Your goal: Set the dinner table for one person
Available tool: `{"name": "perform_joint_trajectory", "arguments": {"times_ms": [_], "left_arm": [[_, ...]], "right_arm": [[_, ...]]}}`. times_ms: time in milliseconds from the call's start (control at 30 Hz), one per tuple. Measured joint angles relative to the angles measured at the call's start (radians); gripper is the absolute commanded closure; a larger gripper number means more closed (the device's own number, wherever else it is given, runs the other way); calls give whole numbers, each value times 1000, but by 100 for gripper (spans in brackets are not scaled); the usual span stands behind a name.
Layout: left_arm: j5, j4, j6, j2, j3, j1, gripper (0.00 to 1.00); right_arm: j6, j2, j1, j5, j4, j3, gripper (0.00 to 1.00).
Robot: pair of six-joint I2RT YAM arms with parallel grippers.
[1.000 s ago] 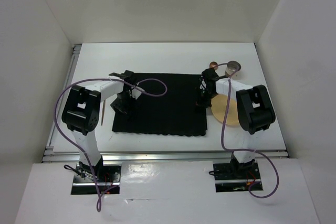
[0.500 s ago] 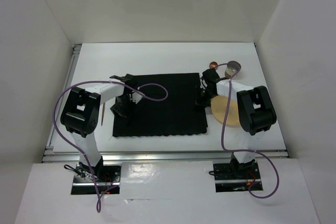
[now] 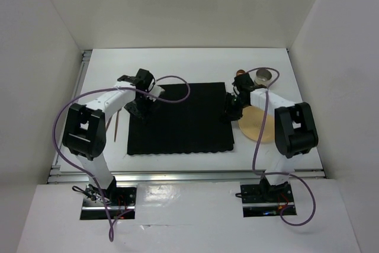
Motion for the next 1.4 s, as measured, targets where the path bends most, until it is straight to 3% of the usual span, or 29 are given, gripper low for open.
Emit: {"name": "perform_joint_trajectory", "arguments": {"times_ms": [33, 100, 200, 367, 567, 800, 933, 1400], "left_arm": [[0, 0, 0, -6, 8, 2, 19], [2, -1, 0, -20, 16, 6, 18], [5, -21, -1, -67, 39, 22, 18], [32, -43, 2, -142, 58, 66, 15], [35, -34, 8, -145, 58, 129, 15], [-22, 56, 28, 99, 59, 132, 20], [-26, 76, 35, 187, 73, 132, 20], [66, 121, 35, 214, 152, 132, 20]], "right_arm": [[0, -34, -14, 4, -11, 0, 24], [21, -113, -59, 13, -22, 0, 0], [160, -383, -256, 119, 0, -50, 0], [383, -632, -415, 232, -20, -281, 0], [599, -644, -427, 308, -71, -413, 0], [702, -653, -427, 356, -82, -459, 0], [718, -653, -427, 363, -84, -484, 0], [692, -626, -427, 401, -44, -519, 3]]}}
